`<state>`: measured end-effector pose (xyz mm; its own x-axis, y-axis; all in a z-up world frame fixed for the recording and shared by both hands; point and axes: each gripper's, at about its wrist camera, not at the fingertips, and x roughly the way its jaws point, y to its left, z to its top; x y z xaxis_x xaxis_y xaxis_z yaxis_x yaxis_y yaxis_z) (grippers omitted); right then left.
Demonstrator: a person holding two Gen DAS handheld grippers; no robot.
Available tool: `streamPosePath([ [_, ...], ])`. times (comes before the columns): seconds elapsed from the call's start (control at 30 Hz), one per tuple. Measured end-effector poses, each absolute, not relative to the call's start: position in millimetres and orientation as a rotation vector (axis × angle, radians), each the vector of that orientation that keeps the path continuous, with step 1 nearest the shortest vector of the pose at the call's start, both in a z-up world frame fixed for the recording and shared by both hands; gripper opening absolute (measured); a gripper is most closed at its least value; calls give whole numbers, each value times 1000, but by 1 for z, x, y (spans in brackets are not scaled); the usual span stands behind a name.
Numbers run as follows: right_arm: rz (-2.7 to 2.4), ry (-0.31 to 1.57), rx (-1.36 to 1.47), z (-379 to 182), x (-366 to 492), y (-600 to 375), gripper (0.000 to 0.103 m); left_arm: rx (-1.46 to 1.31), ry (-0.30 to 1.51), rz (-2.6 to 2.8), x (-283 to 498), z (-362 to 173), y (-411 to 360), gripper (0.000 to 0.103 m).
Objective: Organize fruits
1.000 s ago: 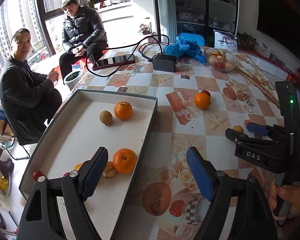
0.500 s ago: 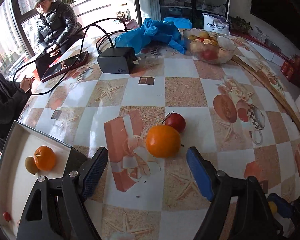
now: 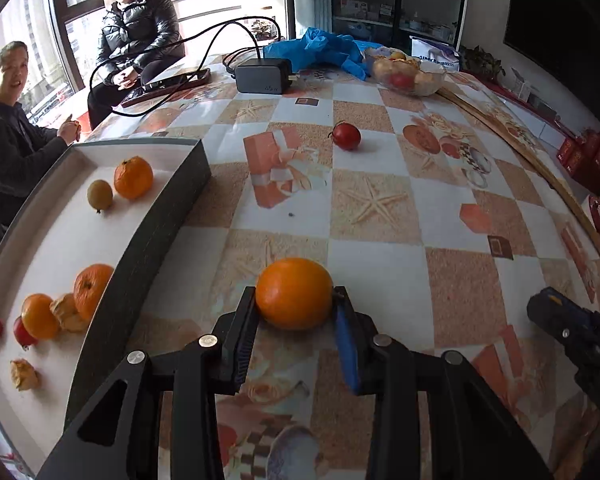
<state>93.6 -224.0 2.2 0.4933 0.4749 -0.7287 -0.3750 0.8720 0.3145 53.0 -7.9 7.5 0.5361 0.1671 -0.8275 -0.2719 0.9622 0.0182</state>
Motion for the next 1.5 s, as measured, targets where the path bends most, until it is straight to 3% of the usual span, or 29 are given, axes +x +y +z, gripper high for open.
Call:
streamPosePath([
  [0.23,458,888,71,3,61,-221,29,-112,890,290,3,6,-23,40],
  [1.5,450,870,96,0,57,-223,29,-127,859,272,1,4,-21,39],
])
